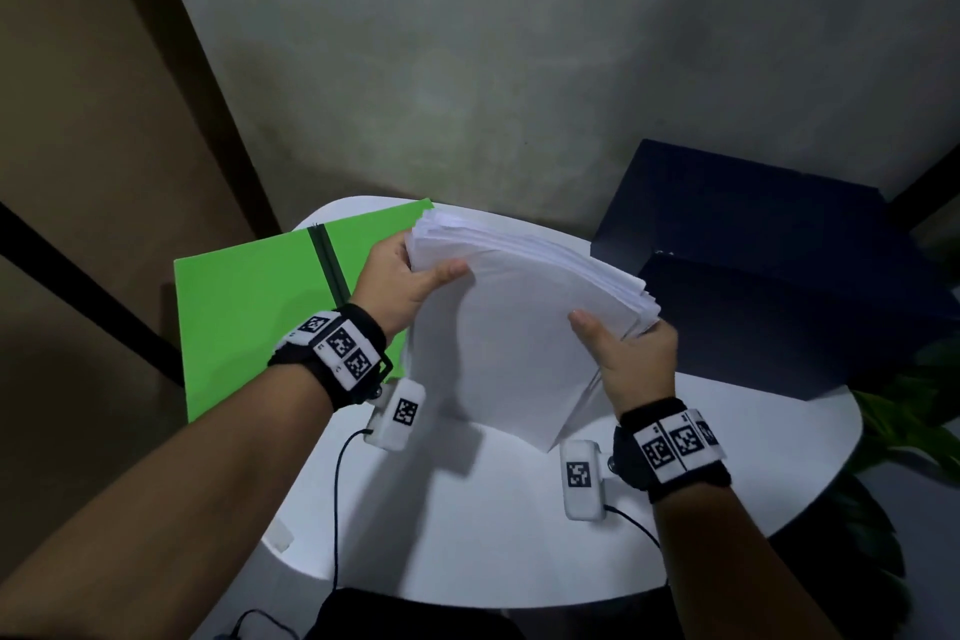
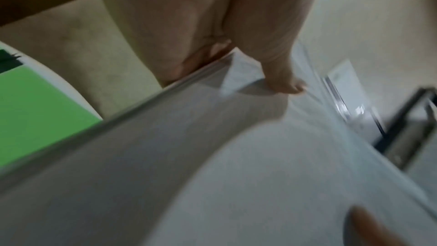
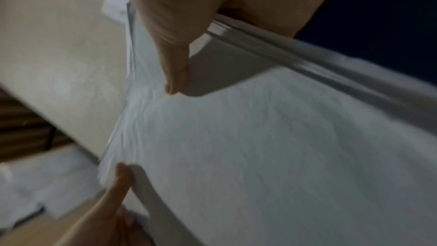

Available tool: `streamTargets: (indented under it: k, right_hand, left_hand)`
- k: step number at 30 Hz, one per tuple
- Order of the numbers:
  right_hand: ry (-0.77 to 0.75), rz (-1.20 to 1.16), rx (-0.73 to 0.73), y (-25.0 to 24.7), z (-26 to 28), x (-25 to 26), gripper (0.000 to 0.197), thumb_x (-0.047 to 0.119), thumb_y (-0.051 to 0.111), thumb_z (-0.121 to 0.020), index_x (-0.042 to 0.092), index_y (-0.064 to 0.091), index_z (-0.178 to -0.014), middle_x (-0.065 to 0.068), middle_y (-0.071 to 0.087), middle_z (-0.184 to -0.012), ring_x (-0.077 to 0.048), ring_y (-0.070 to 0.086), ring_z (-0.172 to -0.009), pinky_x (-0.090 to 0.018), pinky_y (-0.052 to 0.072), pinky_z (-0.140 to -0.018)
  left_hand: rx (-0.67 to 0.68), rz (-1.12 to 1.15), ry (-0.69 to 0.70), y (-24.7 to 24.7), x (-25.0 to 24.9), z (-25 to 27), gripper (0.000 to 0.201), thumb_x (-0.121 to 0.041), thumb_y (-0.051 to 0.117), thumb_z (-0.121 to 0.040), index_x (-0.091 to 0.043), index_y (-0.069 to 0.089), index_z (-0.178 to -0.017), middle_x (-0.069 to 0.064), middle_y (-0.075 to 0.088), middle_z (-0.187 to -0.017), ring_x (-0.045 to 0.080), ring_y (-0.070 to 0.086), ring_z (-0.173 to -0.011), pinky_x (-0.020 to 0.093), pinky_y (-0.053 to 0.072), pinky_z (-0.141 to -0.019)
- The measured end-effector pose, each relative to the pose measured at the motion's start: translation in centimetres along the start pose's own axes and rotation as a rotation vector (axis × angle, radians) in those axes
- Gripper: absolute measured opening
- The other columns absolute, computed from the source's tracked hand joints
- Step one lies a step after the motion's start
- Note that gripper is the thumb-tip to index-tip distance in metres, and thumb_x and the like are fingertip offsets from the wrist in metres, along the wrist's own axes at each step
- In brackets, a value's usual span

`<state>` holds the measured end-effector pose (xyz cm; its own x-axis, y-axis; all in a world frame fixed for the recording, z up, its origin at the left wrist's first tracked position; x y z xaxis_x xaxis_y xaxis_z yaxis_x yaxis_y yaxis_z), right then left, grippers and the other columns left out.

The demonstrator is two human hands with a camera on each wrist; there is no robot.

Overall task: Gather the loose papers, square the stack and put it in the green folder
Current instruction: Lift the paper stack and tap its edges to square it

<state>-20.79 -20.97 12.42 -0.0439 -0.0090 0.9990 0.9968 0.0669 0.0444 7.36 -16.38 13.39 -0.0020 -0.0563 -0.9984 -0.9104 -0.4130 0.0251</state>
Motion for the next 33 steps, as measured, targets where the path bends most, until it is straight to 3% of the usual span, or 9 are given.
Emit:
streamTargets:
  k: [5, 9, 13, 16, 20, 23, 25, 30, 33]
  right_hand:
    - [-0.135, 0.008, -0.036, -0.9, 0.9, 3.1, 0.029, 0.005, 0.081, -0.077, 0.005, 0.072, -0.105, -0.011, 0.075, -0.096, -0.027, 0.073, -0.090, -0.041, 0.059, -0.085]
    - [-0.151, 0.041, -0.024, -1.1, 1.6, 2.7, 0.036, 0.005, 0.084, -0.072, 0.013, 0.068, -0.104, 0.008, 0.074, -0.091, -0.010, 0.071, -0.085, -0.029, 0.057, -0.076]
    - [-0.227, 0.025, -0.111, -0.9, 1.9, 3.6, 0.028, 0.012, 0.080, -0.078, 0.028, 0.068, -0.097, 0.002, 0.070, -0.099, -0.021, 0.068, -0.093, -0.032, 0.056, -0.084]
    - [-0.285, 0.049, -0.134, -0.3, 2.1, 4.9, 0.011, 0.011, 0.073, -0.086, 0.021, 0.070, -0.090, 0.016, 0.071, -0.086, -0.007, 0.066, -0.089, -0.023, 0.053, -0.083]
    - [-0.299, 0.072, -0.178, -0.3, 2.2, 5.1, 0.007, 0.002, 0.067, -0.088, 0.008, 0.070, -0.086, 0.027, 0.069, -0.076, 0.011, 0.062, -0.079, -0.007, 0.045, -0.077]
    - [-0.329, 0.081, -0.228, -0.6, 2.6, 5.5, 0.018, 0.000, 0.065, -0.088, 0.015, 0.070, -0.080, 0.022, 0.070, -0.076, 0.005, 0.063, -0.081, -0.013, 0.047, -0.079]
    - [-0.357, 0.049, -0.231, -0.4, 2.7, 5.8, 0.012, 0.000, 0.064, -0.088, 0.007, 0.071, -0.081, 0.015, 0.072, -0.077, -0.006, 0.067, -0.083, -0.022, 0.051, -0.080]
    - [-0.418, 0.074, -0.237, 0.1, 3.0, 6.8, 0.008, -0.003, 0.065, -0.088, -0.006, 0.070, -0.083, 0.012, 0.071, -0.077, -0.002, 0.065, -0.081, -0.009, 0.045, -0.075]
    - [-0.448, 0.081, -0.194, 0.7, 3.5, 7.1, 0.004, -0.004, 0.067, -0.086, -0.006, 0.069, -0.087, -0.011, 0.072, -0.086, -0.007, 0.067, -0.083, -0.012, 0.048, -0.077]
  left_hand:
    - [-0.052, 0.006, 0.087, 0.0, -2.8, 1.2, 0.044, -0.023, 0.075, -0.079, 0.011, 0.064, -0.104, 0.017, 0.072, -0.096, 0.021, 0.066, -0.081, 0.041, 0.057, -0.075]
    - [0.075, -0.063, 0.014, 1.2, -0.9, 2.9, 0.069, -0.062, 0.069, -0.073, -0.020, 0.047, -0.124, -0.002, 0.067, -0.117, 0.011, 0.066, -0.106, 0.036, 0.051, -0.097]
    - [-0.069, -0.097, 0.190, 0.7, -2.6, 3.2, 0.046, -0.046, 0.069, -0.083, -0.027, 0.047, -0.119, 0.001, 0.058, -0.116, 0.020, 0.057, -0.107, 0.050, 0.044, -0.103]
    - [-0.201, -0.078, 0.341, 0.5, -5.4, 3.4, 0.024, -0.016, 0.067, -0.090, -0.014, 0.057, -0.111, 0.002, 0.059, -0.103, 0.011, 0.056, -0.095, 0.028, 0.047, -0.092]
    - [-0.245, -0.134, 0.373, 0.5, -6.2, 3.2, 0.002, -0.009, 0.065, -0.091, -0.010, 0.062, -0.091, -0.005, 0.063, -0.080, -0.002, 0.057, -0.071, 0.014, 0.046, -0.071]
    - [-0.255, -0.172, 0.358, 0.3, -5.9, 3.1, 0.006, -0.012, 0.061, -0.093, -0.014, 0.059, -0.088, -0.010, 0.058, -0.075, -0.002, 0.051, -0.064, 0.016, 0.044, -0.063]
    - [-0.284, -0.151, 0.333, 0.0, -5.6, 3.0, 0.008, -0.013, 0.058, -0.093, -0.014, 0.057, -0.086, -0.010, 0.055, -0.073, 0.003, 0.046, -0.063, 0.019, 0.041, -0.061]
    - [-0.348, -0.096, 0.291, -0.5, -5.2, 2.3, 0.007, -0.010, 0.058, -0.088, -0.016, 0.054, -0.086, -0.002, 0.058, -0.079, 0.013, 0.053, -0.072, 0.030, 0.045, -0.072]
    - [-0.367, -0.104, 0.277, -0.5, -5.2, 1.9, 0.012, -0.007, 0.053, -0.089, -0.018, 0.056, -0.088, -0.004, 0.060, -0.077, 0.008, 0.055, -0.069, 0.025, 0.045, -0.069]
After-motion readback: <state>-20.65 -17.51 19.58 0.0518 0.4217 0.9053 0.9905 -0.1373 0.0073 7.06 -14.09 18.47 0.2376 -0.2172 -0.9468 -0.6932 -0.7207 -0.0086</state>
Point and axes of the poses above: each hand's wrist, its own z-axis away from the middle knuckle, its own y-axis out of the palm, x = y × z, the point moved 10 cm from there along -z, towards the middle knuckle
